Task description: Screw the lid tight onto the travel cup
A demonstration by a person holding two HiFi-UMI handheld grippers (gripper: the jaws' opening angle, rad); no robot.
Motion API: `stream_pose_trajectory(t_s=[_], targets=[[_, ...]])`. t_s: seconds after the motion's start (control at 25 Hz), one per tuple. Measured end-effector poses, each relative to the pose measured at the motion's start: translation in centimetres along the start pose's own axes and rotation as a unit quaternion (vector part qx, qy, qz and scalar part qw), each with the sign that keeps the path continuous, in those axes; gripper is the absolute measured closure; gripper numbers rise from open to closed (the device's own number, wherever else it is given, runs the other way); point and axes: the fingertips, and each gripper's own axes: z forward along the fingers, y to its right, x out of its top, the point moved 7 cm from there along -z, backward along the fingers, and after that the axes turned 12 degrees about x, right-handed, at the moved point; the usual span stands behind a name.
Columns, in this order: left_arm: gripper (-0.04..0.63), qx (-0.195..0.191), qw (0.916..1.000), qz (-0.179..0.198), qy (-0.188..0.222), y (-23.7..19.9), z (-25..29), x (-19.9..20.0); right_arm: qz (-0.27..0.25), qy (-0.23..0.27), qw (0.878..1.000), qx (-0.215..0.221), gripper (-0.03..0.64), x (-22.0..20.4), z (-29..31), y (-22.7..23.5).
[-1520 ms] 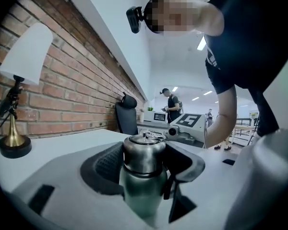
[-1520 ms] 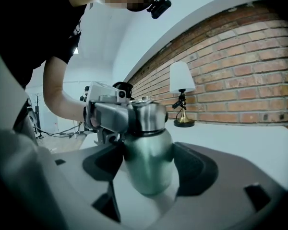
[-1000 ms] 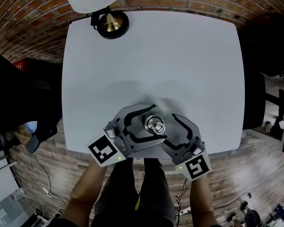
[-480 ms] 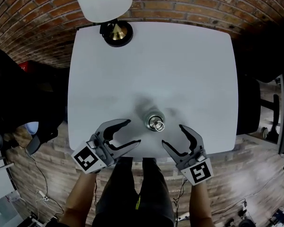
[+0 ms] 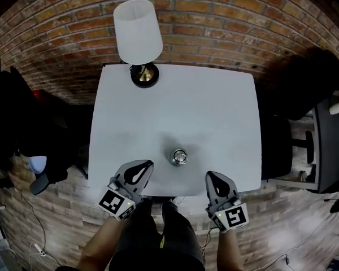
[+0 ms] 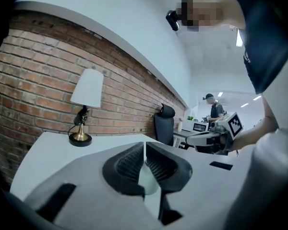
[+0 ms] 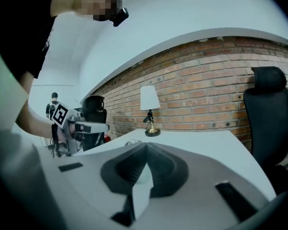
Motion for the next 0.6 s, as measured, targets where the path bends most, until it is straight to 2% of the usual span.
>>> stream_pose_trajectory(t_s=[0.32, 0.4, 0.52, 0.6], targets=[[0.570, 0.011, 0.9974, 0.048, 0.052, 0.8, -2.3, 7.2, -0.009, 0.054, 0.998, -0.044, 0.604, 6.3, -4.0, -0.8], [0.571, 0.014, 0.9962, 0.053, 0.068, 0.8, -2.8, 9.0, -0.019, 0.077, 0.996, -0.051, 0.603, 8.1, -4.8, -1.0], [0.571, 0.016, 0.9939, 0.062, 0.090, 1.0, -3.5, 11.2, -0.045, 0.072, 0.994, -0.064, 0.603, 10.1, -5.8, -1.4], [0.571, 0.015, 0.9921, 0.064, 0.107, 1.2, -4.1, 12.6, -0.063, 0.088, 0.992, -0.068, 0.603, 11.5, -6.4, -1.8]])
